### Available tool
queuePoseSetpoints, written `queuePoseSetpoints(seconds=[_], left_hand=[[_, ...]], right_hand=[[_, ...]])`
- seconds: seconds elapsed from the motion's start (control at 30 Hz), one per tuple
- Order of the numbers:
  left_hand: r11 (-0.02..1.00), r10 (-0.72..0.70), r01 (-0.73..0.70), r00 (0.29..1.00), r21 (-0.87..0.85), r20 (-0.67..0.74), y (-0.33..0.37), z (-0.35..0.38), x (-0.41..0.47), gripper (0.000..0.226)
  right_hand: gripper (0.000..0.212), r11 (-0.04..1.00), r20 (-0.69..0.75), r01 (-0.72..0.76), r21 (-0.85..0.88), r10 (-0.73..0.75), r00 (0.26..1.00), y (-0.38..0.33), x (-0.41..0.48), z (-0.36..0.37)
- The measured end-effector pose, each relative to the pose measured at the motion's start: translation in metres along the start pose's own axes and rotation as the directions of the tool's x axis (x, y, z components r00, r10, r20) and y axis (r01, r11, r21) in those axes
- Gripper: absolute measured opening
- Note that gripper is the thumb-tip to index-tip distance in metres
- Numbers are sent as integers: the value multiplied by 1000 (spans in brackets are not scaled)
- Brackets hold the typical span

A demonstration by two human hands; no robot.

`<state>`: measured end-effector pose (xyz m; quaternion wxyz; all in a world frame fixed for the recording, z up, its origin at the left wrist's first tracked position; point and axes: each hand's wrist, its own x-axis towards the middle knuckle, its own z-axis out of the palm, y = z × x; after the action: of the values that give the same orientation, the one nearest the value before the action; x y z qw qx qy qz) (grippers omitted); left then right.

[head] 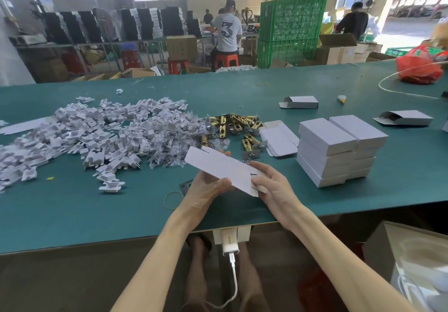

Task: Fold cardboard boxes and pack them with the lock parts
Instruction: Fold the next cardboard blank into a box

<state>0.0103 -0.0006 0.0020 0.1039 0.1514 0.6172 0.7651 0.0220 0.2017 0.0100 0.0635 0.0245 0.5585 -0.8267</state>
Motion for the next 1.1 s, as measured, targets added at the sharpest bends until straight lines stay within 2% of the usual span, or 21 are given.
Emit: queuePoseSetpoints(seconds=[0.27,0.43,0.57,0.7,0.77,0.83,0.9,1.0,1.1], left_hand=[[999,32,-32,999,-18,-20,4,5,-4,99],[995,40,-52,989,-86,-143,6,7,-3,90],[992,16,-41,979,-120,-201,7,8,-1,93],[987,-8,-37,959,-155,-283,6,9,0,91],[980,-12,-53,946,-192,-325,5,8,0,83],[973,-16,-67,936,-223,-351,5,7,0,64],[970,-24,-69,927,-233,-374,3,5,1,55],[975,-45,-44,921,-218,-387,1,4,2,48],[989,-49,-6,930,-149,-365,-2,4,3,38]], right_hand=[[41,996,3,20,84,-20,1000,-2,-2,1],[35,996,-14,24,86,-23,1000,-1,0,4],[45,993,-66,42,-110,-49,997,2,1,9],[51,927,-86,92,-363,-132,987,7,0,9],[40,918,-32,125,-377,-148,988,9,0,8],[26,929,12,149,-339,-155,988,10,0,7],[19,948,15,144,-284,-146,989,9,0,7],[30,964,11,134,-228,-135,991,6,-3,12],[31,924,36,184,-334,-183,982,7,-6,14]])
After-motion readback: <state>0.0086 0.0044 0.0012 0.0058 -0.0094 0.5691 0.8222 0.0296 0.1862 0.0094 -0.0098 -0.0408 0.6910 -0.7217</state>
